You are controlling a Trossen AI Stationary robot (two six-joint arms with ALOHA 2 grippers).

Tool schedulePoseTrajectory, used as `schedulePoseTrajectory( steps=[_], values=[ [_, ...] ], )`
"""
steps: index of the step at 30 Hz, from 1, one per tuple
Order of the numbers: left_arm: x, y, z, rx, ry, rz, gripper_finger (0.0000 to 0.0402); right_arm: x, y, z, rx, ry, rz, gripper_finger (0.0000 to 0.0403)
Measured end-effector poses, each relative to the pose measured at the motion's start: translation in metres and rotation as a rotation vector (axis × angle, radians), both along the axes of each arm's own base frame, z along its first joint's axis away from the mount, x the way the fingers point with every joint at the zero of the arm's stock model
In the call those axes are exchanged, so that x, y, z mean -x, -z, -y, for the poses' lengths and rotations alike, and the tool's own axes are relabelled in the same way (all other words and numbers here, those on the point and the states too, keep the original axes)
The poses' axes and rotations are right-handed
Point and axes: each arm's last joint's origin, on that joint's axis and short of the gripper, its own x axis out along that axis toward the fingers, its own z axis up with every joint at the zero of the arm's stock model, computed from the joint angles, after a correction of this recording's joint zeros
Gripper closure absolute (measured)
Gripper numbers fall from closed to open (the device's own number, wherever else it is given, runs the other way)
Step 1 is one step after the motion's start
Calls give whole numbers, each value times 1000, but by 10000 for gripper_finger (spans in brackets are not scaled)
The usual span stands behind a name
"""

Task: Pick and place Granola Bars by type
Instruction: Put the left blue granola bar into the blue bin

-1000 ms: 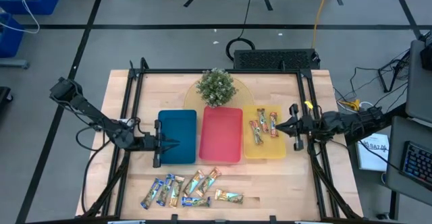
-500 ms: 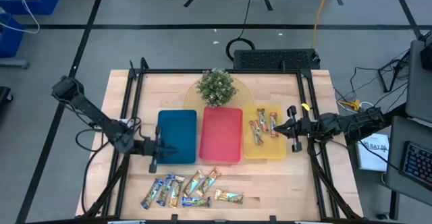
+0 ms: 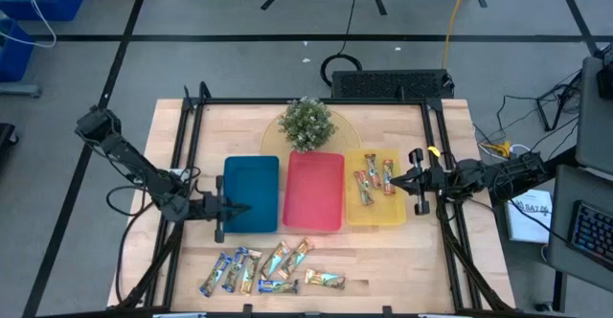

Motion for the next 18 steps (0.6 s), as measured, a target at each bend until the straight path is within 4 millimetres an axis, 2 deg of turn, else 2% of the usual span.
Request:
schedulePoseTrajectory(
  steps=[4, 7, 10, 13, 16, 18],
  values=[
    [-5, -3, -2, 118, -32, -12, 388, 0, 0, 0, -8, -1, -2, 403],
    [-16, -16, 5, 102, -50, -76, 392, 0, 0, 0, -10, -2, -2, 403],
    [-30, -43, 22, 5, -85, -164, 397, 0, 0, 0, -6, 0, -2, 403],
    [-40, -76, 42, -13, -127, -284, 391, 0, 0, 0, 5, 1, -2, 403],
    [-39, -105, 53, 91, -232, -465, 391, 0, 0, 0, -20, -4, -6, 403],
    [-36, -118, 58, 230, -329, -612, 396, 0, 1, 0, -50, -9, -7, 403]
  ],
)
